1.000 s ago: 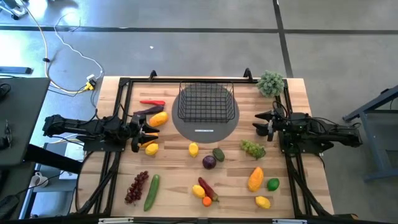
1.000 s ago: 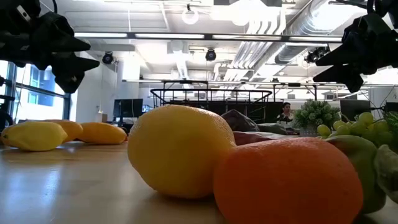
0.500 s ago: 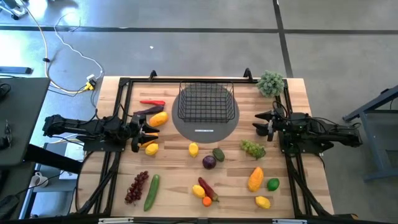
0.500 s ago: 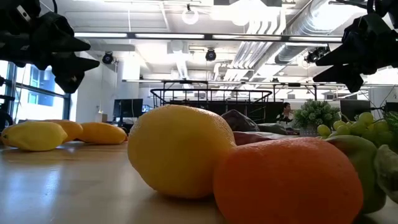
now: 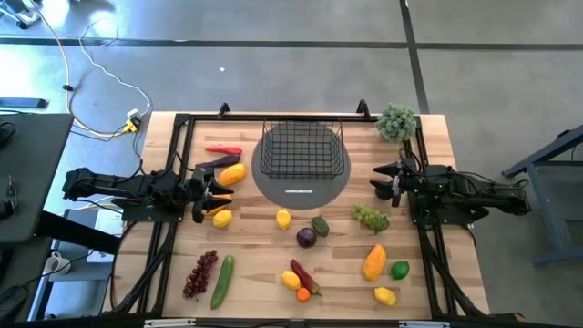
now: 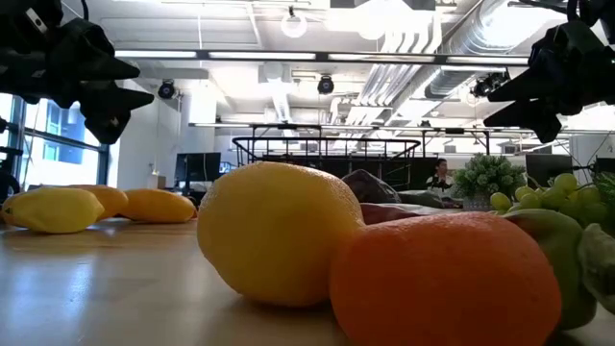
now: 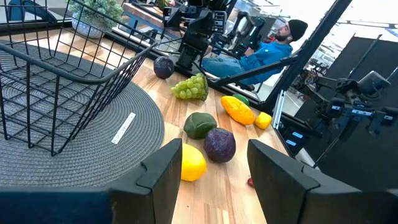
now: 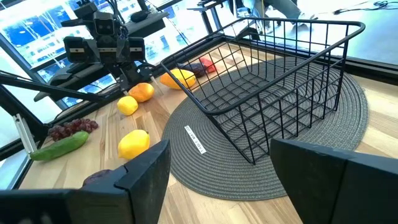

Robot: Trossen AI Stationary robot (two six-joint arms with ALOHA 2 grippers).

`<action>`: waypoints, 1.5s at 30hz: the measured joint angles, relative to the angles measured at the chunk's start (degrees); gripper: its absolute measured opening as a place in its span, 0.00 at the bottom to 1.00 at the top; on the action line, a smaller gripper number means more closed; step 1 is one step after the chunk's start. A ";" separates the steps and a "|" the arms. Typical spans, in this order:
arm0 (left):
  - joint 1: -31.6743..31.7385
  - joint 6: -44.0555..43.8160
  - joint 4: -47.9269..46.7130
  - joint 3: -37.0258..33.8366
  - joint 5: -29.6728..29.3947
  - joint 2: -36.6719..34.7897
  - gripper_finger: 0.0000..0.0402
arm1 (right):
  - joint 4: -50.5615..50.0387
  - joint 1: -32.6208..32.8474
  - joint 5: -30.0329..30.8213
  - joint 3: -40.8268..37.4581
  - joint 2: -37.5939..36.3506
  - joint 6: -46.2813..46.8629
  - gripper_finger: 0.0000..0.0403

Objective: Build produce basket

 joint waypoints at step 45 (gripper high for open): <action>0.01 -4.96 -17.21 16.57 -15.97 10.51 0.43 | -0.01 0.00 -0.02 -0.02 0.01 0.00 0.64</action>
